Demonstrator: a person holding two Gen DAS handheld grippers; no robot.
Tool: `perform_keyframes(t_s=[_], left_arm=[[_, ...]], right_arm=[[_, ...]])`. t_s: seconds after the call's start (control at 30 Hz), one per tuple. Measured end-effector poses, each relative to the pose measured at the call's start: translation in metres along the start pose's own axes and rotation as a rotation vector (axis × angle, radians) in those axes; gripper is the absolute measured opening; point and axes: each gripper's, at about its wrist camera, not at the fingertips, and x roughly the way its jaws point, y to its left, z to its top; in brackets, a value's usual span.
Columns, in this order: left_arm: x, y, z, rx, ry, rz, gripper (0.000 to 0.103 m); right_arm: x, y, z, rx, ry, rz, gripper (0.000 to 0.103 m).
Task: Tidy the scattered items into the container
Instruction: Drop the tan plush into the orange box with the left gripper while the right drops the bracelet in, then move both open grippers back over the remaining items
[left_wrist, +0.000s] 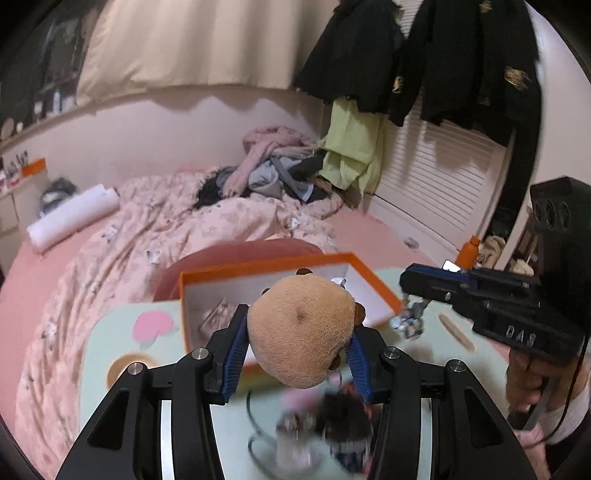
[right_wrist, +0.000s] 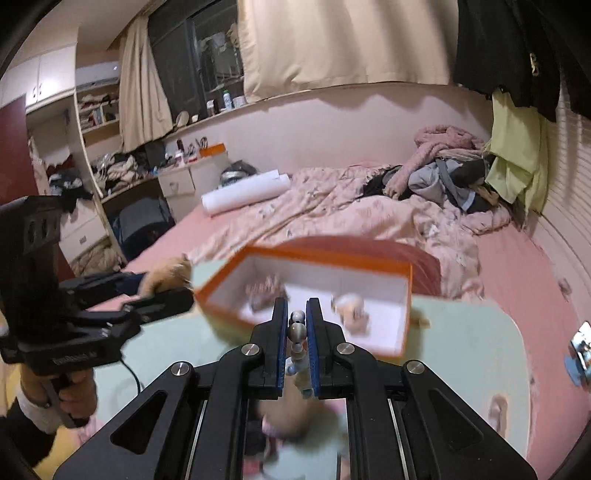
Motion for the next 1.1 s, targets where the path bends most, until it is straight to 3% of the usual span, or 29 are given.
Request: perform_keyframes(t_s=[0.17, 0.4, 0.5, 0.6, 0.67, 0.87, 1.03, 1.1], left_arm=[[0.059, 0.022, 0.032, -0.080, 0.098, 0.005, 0.048], [0.133, 0.056, 0.025, -0.227, 0.261, 0.016, 0.051], [0.129, 0.056, 0.025, -0.213, 0.235, 0.034, 0.069], [0.117, 0.058, 0.022, -0.215, 0.212, 0.026, 0.077], [0.108, 0.059, 0.021, -0.208, 0.200, 0.032, 0.078], [0.060, 0.060, 0.009, -0.200, 0.123, 0.027, 0.079], [0.013, 0.037, -0.027, -0.125, 0.076, 0.065, 0.093], [-0.001, 0.027, -0.050, -0.104, 0.076, 0.065, 0.093]], right_arm=[[0.044, -0.016, 0.030, 0.051, 0.040, 0.008, 0.011], [0.107, -0.036, 0.038, 0.136, 0.123, -0.020, 0.011], [0.113, -0.040, 0.041, 0.165, 0.119, -0.016, 0.012], [0.107, -0.039, 0.042, 0.172, 0.090, -0.015, 0.022], [0.099, -0.038, 0.042, 0.165, 0.066, -0.024, 0.030], [0.057, -0.034, 0.032, 0.180, 0.013, -0.027, 0.030], [0.015, -0.011, -0.004, 0.108, 0.029, -0.064, 0.030], [0.003, -0.001, -0.024, 0.081, 0.049, -0.081, 0.031]])
